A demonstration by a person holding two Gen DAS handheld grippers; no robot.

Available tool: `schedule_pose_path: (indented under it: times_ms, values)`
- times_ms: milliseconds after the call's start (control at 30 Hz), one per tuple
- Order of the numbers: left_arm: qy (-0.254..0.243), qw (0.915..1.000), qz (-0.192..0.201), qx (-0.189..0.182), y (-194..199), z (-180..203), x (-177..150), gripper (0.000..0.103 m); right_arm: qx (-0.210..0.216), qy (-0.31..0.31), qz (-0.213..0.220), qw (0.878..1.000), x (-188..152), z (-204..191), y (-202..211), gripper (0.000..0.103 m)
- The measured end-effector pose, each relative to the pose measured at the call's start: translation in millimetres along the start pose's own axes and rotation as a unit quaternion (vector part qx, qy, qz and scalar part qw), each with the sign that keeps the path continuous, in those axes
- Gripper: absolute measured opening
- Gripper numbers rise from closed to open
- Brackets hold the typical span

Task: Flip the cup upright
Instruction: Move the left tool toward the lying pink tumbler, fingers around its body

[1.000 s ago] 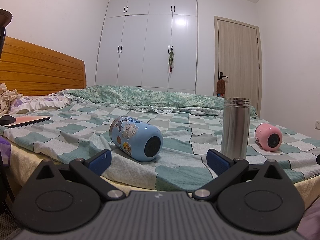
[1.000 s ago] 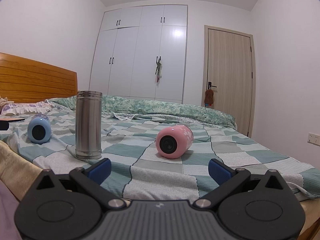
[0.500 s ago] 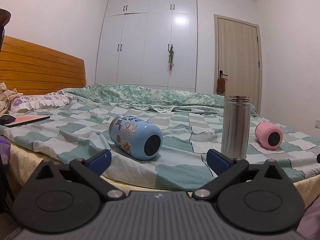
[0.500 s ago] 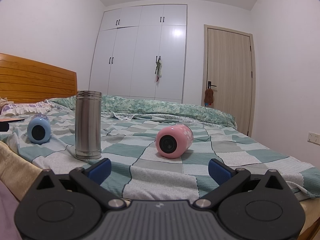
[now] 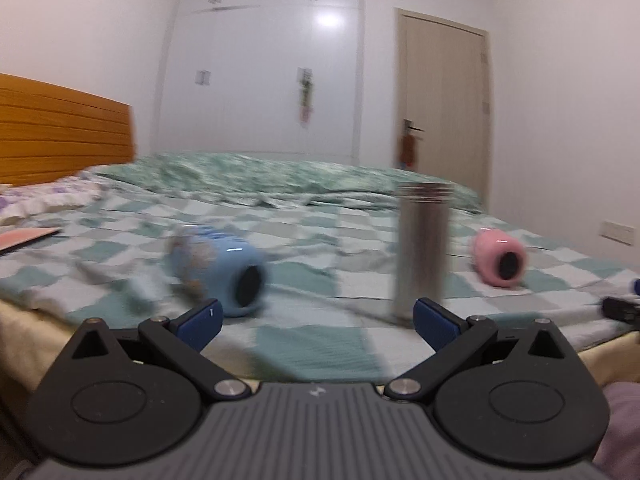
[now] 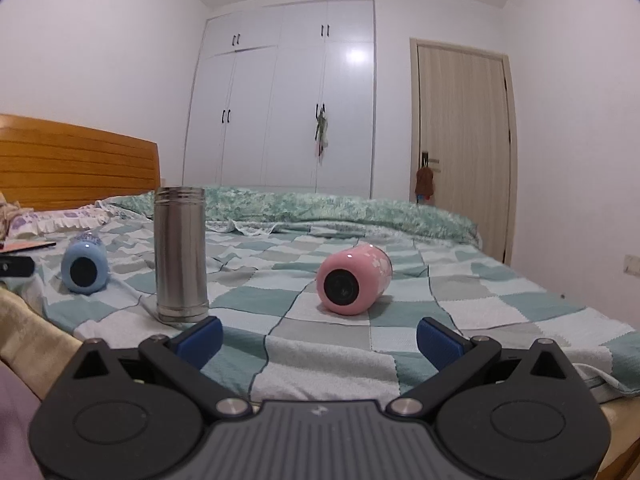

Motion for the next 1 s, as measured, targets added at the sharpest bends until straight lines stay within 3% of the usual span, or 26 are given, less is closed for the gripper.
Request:
schedule_pose_path:
  times_ms: [233, 467, 700, 1000]
  values:
    - [-0.06, 0.9922, -0.04, -0.102, -20, 101, 5, 0.103, -0.02, -0.004, -0.032, 0.999, 12, 46, -16, 0.103]
    - [-0.102, 0.9776, -0.095, -0.158, -68, 190, -9, 0.103, -0.031, 0.002, -0.058, 0.998, 20, 99, -38, 0.103]
    - [-0.131, 0.9684, -0.14, -0.159, -144, 239, -17, 0.103, -0.034, 0.015, -0.083, 0.996, 21, 137, -72, 0.103]
    - [-0.149, 0.9589, -0.178, -0.164, -224, 252, -17, 0.103, -0.032, 0.01, -0.116, 0.993, 10, 160, -126, 0.103]
Point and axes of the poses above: each gripper's, at about its wrist camera, not at the fingertips, and y roughly against the way its jaws point, z to its right, x to its top, the point moved 10 cm from there along -y, roughly the way its jaws point, and after that the axes turned 14 degrees about y, right-handed, at the moved point
